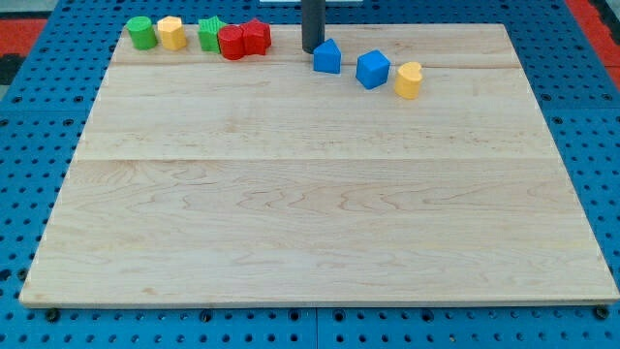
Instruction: Move the green star to the left of the red circle
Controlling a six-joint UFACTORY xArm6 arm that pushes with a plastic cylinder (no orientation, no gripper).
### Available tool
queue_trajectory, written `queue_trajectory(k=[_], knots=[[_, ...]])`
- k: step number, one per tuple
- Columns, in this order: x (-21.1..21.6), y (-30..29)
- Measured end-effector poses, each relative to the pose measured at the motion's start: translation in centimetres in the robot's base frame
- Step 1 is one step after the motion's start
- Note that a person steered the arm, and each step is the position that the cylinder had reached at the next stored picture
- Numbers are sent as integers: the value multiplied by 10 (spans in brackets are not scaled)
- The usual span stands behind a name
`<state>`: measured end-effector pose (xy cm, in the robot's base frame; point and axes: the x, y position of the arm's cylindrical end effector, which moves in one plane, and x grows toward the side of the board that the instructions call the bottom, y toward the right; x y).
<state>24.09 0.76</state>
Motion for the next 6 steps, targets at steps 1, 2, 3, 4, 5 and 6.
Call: queue_trajectory(k=[1, 2, 3, 4, 5, 6], knots=[[-17, -14], [-47, -40], [-49, -76], [-49, -142], [-32, -173], [-2, -173]])
